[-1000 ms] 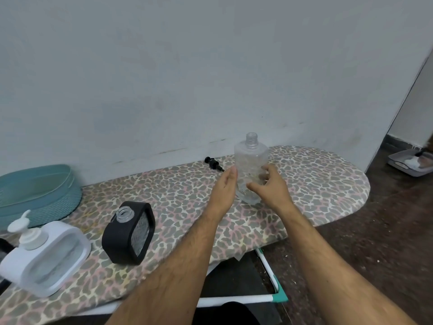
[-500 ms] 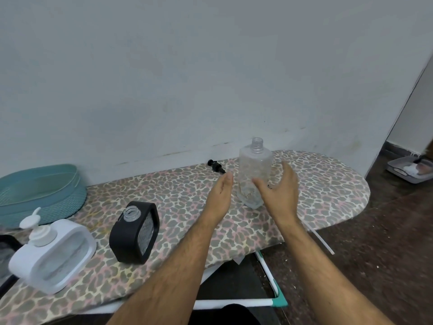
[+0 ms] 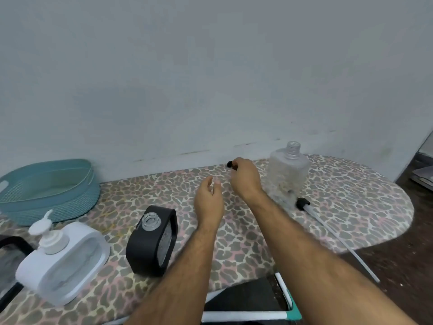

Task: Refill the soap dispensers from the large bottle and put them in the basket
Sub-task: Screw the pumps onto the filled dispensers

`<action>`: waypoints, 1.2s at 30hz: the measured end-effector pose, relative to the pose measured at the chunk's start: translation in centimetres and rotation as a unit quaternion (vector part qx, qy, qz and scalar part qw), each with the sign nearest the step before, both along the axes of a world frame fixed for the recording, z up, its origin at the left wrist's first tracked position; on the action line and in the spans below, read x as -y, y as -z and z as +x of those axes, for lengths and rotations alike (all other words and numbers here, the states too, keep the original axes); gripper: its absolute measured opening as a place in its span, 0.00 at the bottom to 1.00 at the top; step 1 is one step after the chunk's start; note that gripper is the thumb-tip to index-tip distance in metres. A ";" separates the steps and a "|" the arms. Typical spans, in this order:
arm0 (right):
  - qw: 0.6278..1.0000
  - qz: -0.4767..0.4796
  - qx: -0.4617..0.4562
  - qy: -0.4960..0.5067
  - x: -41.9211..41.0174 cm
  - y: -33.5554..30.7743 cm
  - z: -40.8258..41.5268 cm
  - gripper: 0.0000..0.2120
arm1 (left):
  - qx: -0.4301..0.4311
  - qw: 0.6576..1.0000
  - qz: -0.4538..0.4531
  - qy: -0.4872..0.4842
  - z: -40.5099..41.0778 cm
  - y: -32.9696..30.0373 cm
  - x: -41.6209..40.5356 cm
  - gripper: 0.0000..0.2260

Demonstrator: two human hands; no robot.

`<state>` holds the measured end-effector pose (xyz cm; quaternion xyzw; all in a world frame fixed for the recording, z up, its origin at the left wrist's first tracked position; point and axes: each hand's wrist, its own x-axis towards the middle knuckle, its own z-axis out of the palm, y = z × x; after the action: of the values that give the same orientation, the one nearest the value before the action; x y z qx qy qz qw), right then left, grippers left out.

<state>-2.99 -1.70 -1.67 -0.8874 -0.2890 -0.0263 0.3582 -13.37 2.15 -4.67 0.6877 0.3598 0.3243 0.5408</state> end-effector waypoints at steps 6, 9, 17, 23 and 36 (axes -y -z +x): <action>0.989 -0.132 -0.007 0.060 -3.7 1.4 4.6 0.14 | 0.003 0.998 -0.069 -0.008 3.7 0.1 -2.4 0.19; 0.982 -0.174 -0.019 0.073 -4.9 2.9 6.1 0.12 | -0.003 0.996 -0.091 -0.004 4.9 0.5 -3.5 0.19; 0.985 -0.129 -0.010 0.111 -5.2 3.4 5.9 0.08 | -0.005 0.998 -0.066 0.024 4.0 0.9 -3.6 0.20; 0.994 0.080 -0.071 0.033 -2.8 -0.9 1.5 0.11 | -0.005 0.998 0.029 0.056 -1.4 -0.7 0.8 0.19; 0.916 0.286 -0.204 -0.193 5.0 -6.3 -11.6 0.06 | 0.022 0.936 0.331 -0.119 -19.9 -4.1 3.0 0.20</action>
<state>-14.63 -6.68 4.66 -0.6607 -0.3553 0.1430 0.6456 -33.26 -0.88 -0.61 0.7728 0.2991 0.5018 0.2481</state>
